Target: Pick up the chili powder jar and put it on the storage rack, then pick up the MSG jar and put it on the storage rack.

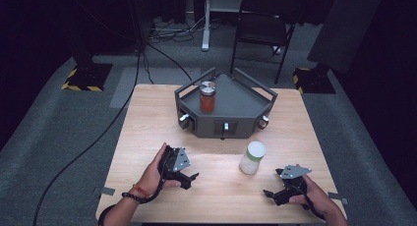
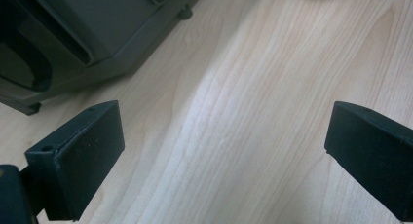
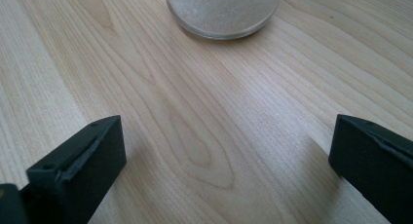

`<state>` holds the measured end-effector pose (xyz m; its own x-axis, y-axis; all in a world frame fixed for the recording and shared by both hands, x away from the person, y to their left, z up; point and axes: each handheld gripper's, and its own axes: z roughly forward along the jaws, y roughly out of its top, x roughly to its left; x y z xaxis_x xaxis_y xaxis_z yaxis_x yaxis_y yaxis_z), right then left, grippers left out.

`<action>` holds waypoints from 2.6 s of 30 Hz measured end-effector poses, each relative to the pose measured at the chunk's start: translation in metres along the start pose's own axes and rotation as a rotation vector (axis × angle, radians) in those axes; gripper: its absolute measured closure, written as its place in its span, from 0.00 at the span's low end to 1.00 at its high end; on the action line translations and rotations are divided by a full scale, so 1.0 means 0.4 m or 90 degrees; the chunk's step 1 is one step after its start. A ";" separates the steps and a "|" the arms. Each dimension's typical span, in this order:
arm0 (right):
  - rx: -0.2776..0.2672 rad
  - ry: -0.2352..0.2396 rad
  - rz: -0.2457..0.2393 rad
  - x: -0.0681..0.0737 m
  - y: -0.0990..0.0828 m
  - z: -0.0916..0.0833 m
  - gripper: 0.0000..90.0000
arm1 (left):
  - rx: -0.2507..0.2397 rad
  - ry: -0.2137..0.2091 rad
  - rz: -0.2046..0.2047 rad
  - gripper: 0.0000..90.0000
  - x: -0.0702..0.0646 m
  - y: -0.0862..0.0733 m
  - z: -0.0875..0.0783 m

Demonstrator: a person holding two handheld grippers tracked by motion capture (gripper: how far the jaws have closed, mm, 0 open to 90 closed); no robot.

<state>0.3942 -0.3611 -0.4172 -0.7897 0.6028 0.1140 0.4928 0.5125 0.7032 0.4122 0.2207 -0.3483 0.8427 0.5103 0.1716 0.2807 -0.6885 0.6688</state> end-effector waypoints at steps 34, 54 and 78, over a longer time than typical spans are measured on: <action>0.000 0.000 0.000 0.000 0.000 0.000 0.00 | 0.081 -0.037 -0.038 0.01 0.013 -0.060 0.013; 0.000 0.000 0.000 0.000 0.000 0.000 0.00 | 0.063 -0.044 -0.073 0.00 0.031 -0.106 -0.006; 0.000 0.000 0.000 0.000 0.000 0.000 0.00 | 0.071 -0.082 -0.125 0.00 0.084 -0.132 -0.011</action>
<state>0.3942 -0.3612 -0.4172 -0.7896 0.6028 0.1143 0.4930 0.5124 0.7031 0.4238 0.2766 -0.3748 0.8168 0.5746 -0.0517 0.4872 -0.6389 0.5953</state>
